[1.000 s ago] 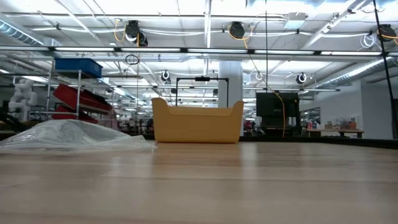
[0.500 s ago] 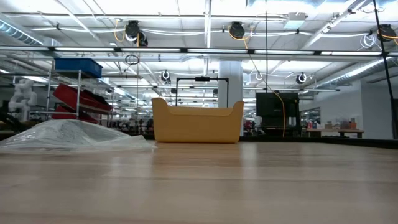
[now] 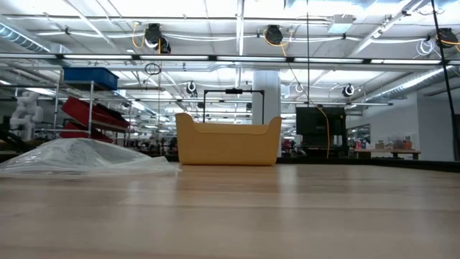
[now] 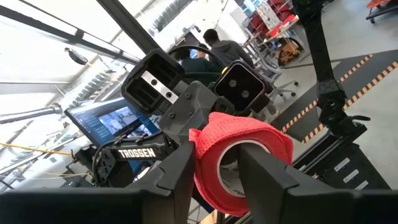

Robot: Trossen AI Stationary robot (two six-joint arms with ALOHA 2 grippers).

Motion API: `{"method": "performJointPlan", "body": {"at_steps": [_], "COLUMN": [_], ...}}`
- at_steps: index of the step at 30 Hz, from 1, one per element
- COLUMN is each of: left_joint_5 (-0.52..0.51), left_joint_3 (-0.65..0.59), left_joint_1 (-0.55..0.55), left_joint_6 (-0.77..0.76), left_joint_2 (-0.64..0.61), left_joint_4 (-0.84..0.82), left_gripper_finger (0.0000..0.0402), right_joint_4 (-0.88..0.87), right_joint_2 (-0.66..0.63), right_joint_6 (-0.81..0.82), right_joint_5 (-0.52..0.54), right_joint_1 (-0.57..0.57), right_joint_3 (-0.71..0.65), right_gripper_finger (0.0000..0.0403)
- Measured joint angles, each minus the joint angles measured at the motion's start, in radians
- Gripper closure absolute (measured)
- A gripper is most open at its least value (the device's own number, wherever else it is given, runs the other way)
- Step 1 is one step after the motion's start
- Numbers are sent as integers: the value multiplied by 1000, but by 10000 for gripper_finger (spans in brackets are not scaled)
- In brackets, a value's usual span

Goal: Roll bandage
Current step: Roll the red bandage

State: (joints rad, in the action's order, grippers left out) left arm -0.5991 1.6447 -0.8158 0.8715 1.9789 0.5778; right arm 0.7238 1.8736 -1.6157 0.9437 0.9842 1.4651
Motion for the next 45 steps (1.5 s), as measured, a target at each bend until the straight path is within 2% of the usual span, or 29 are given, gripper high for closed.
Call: {"method": "performJointPlan", "body": {"at_steps": [4, 12, 22, 31, 37, 45], "left_joint_5": [0, 4, 23, 14, -27, -42], "left_joint_3": [0, 0, 0, 0, 0, 0], "left_joint_1": [0, 0, 0, 0, -1, -6], "left_joint_6": [0, 7, 8, 10, 34, 51], "left_joint_2": [0, 0, 0, 0, 0, 0], "left_joint_4": [1, 3, 8, 8, 7, 4], "left_gripper_finger": [259, 258, 340, 352, 344, 282], "right_joint_4": [1, 0, -1, -2, -2, -3], "right_joint_2": [0, 0, 0, 0, 0, 0], "right_joint_6": [0, 0, 2, 8, 7, -5], "right_joint_5": [1, 1, -1, 3, 18, 42], "right_joint_1": [-1, -1, -1, -1, -1, -1], "right_joint_3": [0, 0, 0, 0, 0, 0], "right_gripper_finger": [369, 369, 369, 369, 369, 369]}}
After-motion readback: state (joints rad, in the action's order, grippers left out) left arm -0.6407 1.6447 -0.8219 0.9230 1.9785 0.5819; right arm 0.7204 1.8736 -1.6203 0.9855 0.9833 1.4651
